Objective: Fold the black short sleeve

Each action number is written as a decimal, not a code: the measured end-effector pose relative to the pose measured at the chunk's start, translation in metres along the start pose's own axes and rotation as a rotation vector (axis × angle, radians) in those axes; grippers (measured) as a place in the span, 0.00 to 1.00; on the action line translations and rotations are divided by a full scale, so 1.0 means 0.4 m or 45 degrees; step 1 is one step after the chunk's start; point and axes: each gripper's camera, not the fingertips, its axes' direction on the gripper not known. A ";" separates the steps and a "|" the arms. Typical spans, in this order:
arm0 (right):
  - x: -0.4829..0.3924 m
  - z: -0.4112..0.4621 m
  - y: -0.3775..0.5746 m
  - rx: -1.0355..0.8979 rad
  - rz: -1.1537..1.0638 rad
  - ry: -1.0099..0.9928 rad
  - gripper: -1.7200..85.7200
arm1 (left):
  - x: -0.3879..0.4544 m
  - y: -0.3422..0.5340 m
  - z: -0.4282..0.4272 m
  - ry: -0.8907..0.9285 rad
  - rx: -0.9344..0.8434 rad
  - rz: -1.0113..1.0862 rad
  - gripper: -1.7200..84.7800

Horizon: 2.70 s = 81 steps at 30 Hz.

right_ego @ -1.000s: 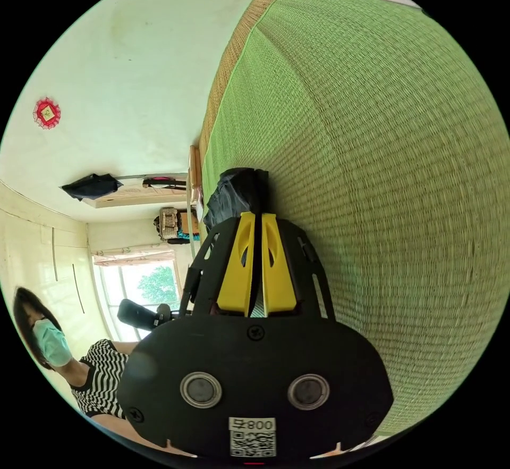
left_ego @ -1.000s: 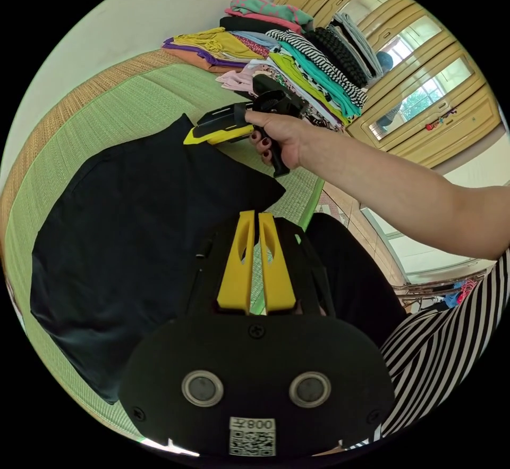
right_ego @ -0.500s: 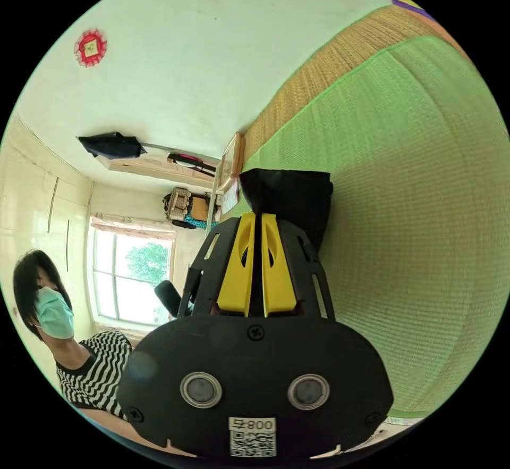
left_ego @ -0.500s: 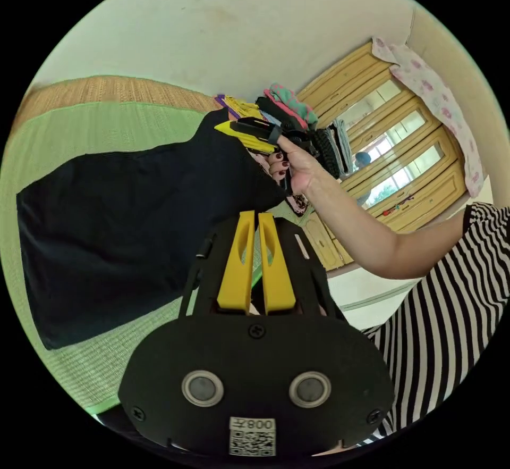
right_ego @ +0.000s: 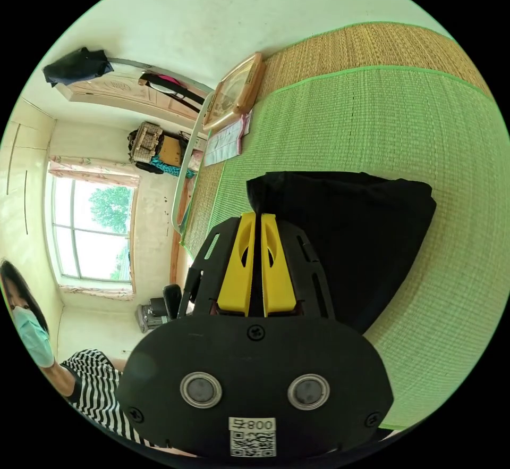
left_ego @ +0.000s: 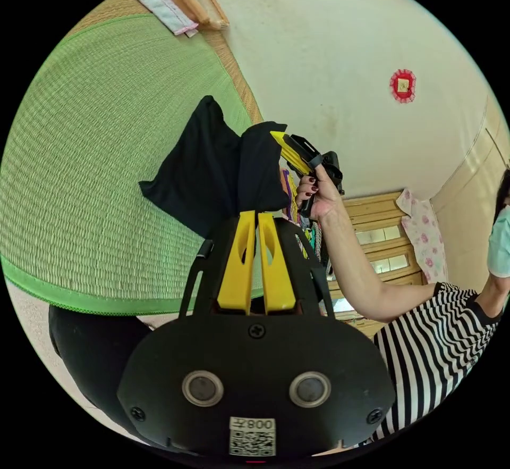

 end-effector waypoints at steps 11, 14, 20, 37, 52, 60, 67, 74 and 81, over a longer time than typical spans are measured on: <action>-0.207 0.102 -0.204 -0.108 0.019 0.144 0.04 | -0.246 -0.038 -0.092 0.086 0.050 -0.165 0.03; -0.248 0.115 -0.240 -0.130 0.027 0.160 0.05 | -0.300 -0.041 -0.104 0.120 0.063 -0.227 0.03; -0.335 0.107 -0.292 -0.158 -0.004 0.149 0.07 | -0.368 -0.045 -0.129 0.148 0.097 -0.281 0.03; -0.477 0.066 -0.384 -0.228 -0.096 0.257 0.02 | -0.316 -0.103 -0.126 -0.103 0.010 0.011 0.02; -0.557 0.069 -0.141 -0.470 -0.277 0.036 0.02 | -0.297 -0.164 -0.056 -0.373 -0.130 0.070 0.02; -0.531 0.008 -0.125 -0.363 -0.254 0.059 0.02 | -0.244 -0.169 -0.022 -0.455 -0.174 0.110 0.02; -0.433 -0.109 0.002 -0.366 -0.187 -0.003 0.02 | -0.220 -0.177 -0.005 -0.430 -0.167 0.113 0.02; -0.302 -0.208 0.322 -0.394 -0.043 0.032 0.02 | -0.157 -0.179 0.066 -0.397 -0.232 0.214 0.02; -0.228 -0.243 0.456 -0.249 0.060 -0.138 0.02 | -0.131 -0.189 0.138 -0.433 -0.280 0.212 0.02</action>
